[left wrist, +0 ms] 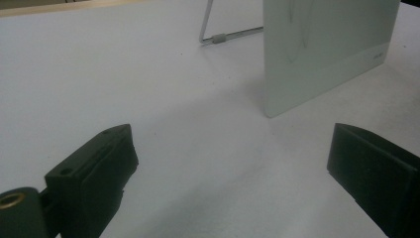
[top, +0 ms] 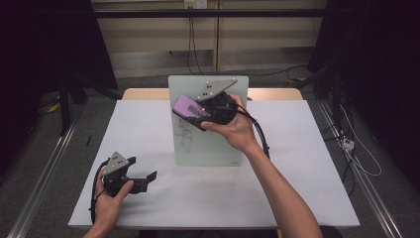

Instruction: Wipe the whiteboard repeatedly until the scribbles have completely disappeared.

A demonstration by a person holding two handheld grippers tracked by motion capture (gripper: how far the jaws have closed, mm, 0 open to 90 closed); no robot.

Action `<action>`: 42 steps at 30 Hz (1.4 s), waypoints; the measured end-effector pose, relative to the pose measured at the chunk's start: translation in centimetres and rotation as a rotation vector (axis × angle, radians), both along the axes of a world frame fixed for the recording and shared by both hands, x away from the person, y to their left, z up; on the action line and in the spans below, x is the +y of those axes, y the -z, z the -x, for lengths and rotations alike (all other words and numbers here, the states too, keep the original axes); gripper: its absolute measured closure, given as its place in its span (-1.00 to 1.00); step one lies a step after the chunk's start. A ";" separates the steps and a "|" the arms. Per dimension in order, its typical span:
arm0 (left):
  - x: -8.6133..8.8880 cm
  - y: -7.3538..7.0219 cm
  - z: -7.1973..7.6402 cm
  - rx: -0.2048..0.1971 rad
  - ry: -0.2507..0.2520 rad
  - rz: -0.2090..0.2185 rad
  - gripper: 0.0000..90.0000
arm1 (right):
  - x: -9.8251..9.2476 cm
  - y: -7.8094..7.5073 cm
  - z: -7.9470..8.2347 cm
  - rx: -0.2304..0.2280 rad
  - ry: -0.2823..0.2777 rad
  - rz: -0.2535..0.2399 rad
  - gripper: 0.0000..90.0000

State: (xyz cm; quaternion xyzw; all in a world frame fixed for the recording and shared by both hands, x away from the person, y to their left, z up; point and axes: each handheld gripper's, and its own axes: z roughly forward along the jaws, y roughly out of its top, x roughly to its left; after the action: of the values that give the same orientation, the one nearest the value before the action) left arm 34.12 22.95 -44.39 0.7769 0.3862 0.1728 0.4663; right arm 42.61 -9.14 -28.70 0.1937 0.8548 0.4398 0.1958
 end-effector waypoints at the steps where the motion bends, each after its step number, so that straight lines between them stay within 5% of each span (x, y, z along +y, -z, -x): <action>1: 0.0 0.0 0.0 0.000 0.000 -0.001 -0.90 | 0.1 -0.2 -0.3 0.001 0.003 0.000 -0.07; 21: -0.1 0.1 0.0 0.000 0.002 -0.006 -0.90 | 0.6 0.1 -1.0 -0.008 0.011 0.020 -0.07; 24: -0.1 0.1 0.0 0.002 0.003 -0.007 -0.90 | 0.9 0.6 -0.5 -0.018 0.015 0.060 -0.07; 42: -0.1 0.1 0.0 0.002 0.002 -0.008 -0.90 | 2.0 4.0 0.5 0.043 -0.009 0.103 -0.07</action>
State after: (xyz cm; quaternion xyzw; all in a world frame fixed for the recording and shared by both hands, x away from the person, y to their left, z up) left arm 34.12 22.82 -44.52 0.7794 0.3851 0.1730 0.4630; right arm 42.08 -7.19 -32.66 0.1889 0.8812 0.3917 0.1852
